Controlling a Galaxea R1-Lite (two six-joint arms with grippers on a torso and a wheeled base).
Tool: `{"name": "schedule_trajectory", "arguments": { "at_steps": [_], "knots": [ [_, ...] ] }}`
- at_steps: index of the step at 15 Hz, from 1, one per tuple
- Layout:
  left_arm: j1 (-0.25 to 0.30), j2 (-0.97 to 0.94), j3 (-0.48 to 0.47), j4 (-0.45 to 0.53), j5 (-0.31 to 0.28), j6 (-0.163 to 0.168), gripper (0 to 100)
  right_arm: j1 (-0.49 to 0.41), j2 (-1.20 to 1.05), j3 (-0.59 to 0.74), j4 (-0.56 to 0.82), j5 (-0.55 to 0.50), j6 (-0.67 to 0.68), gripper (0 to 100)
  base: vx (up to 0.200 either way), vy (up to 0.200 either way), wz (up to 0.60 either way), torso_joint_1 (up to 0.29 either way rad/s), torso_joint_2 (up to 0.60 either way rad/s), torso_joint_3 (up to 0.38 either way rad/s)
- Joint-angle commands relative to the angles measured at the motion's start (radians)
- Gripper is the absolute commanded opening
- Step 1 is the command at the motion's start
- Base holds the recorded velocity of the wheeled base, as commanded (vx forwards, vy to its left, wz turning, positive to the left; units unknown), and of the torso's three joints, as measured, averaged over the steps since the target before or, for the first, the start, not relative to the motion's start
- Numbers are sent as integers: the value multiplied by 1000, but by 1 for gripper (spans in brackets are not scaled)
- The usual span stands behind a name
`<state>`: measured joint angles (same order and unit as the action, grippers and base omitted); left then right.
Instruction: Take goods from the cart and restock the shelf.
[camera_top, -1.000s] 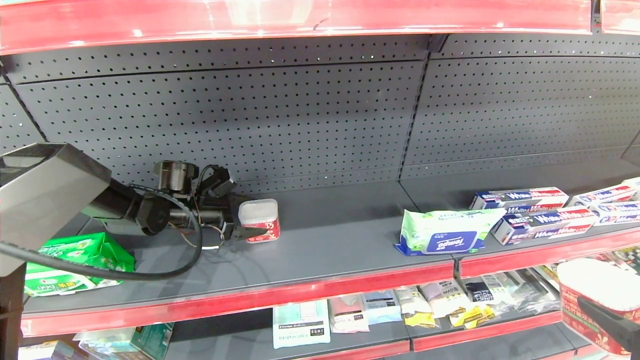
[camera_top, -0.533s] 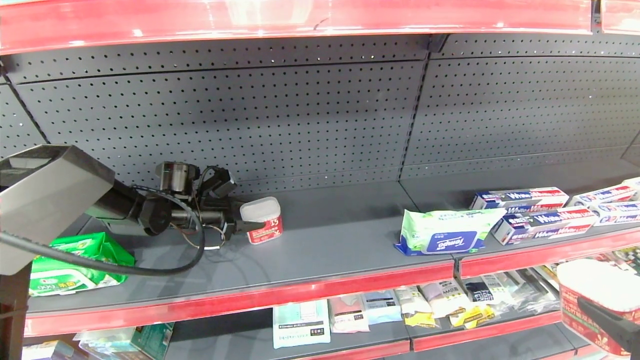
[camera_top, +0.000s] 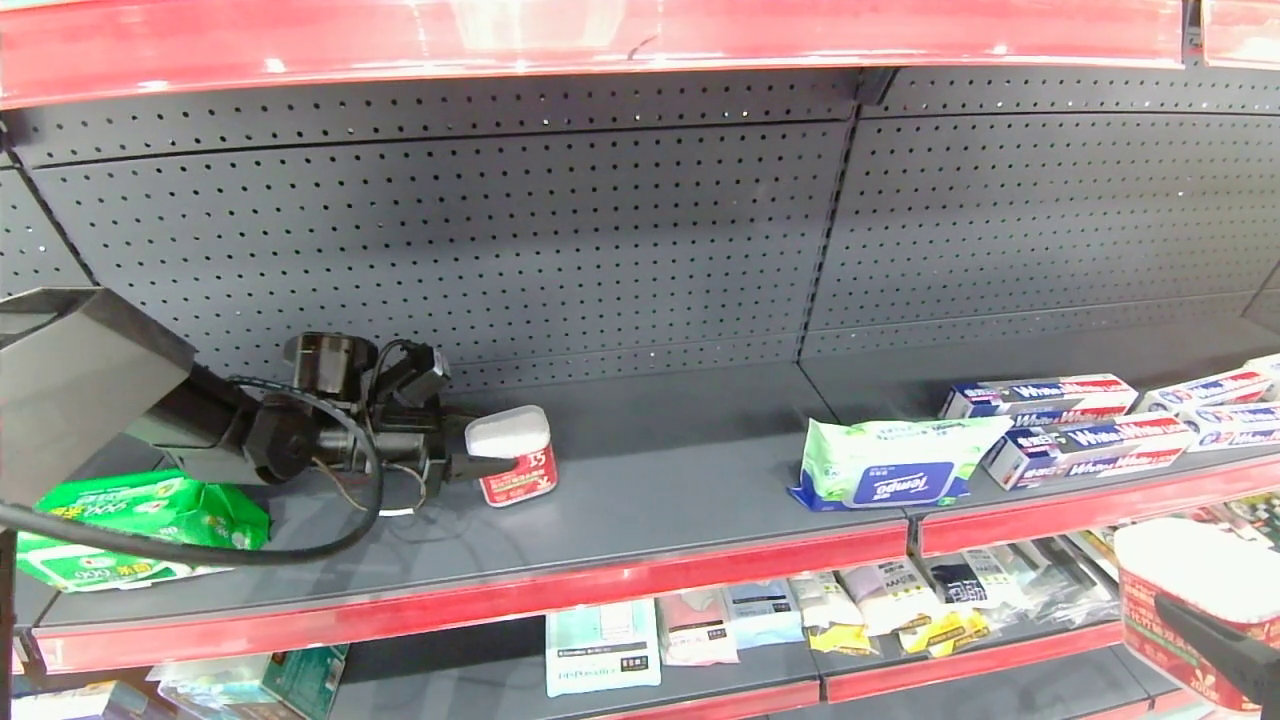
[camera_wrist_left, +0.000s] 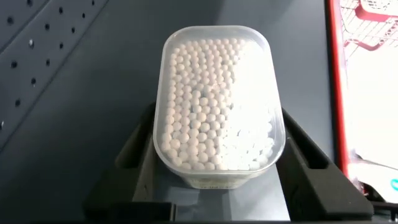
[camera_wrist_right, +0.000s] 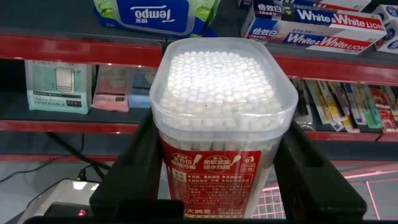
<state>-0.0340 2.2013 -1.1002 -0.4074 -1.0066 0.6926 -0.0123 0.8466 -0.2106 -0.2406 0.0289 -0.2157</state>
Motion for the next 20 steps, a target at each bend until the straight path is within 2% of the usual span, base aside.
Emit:
{"name": "schedule_trajectory", "arguments": {
  "at_steps": [1, 5, 7, 9, 11, 20],
  "knots": [
    [23, -55, 60, -2, -7, 18, 0, 0, 0, -1, -2, 0, -1, 0, 0, 0, 0, 0, 0, 0],
    [48, -117, 183, -2, -38, 91, 0, 0, 0, -1, 0, 0, -1, 0, 0, 0, 0, 0, 0, 0],
    [59, -126, 226, -5, -56, 153, 0, 2, -1, -3, -2, 0, -1, 0, 0, 0, 0, 0, 0, 0],
    [60, -126, 243, -2, -58, 173, 0, 2, 2, -7, 0, 0, -1, 0, 0, 0, 0, 0, 0, 0],
    [56, -126, 244, -1, -60, 186, 0, 3, 11, -12, -2, 0, -2, 0, 0, 0, 0, 0, 0, 0],
    [39, -121, 238, 2, -60, 186, 0, 0, 22, -9, -2, 0, -1, 0, 0, 0, 0, 0, 0, 0]
  ]
}}
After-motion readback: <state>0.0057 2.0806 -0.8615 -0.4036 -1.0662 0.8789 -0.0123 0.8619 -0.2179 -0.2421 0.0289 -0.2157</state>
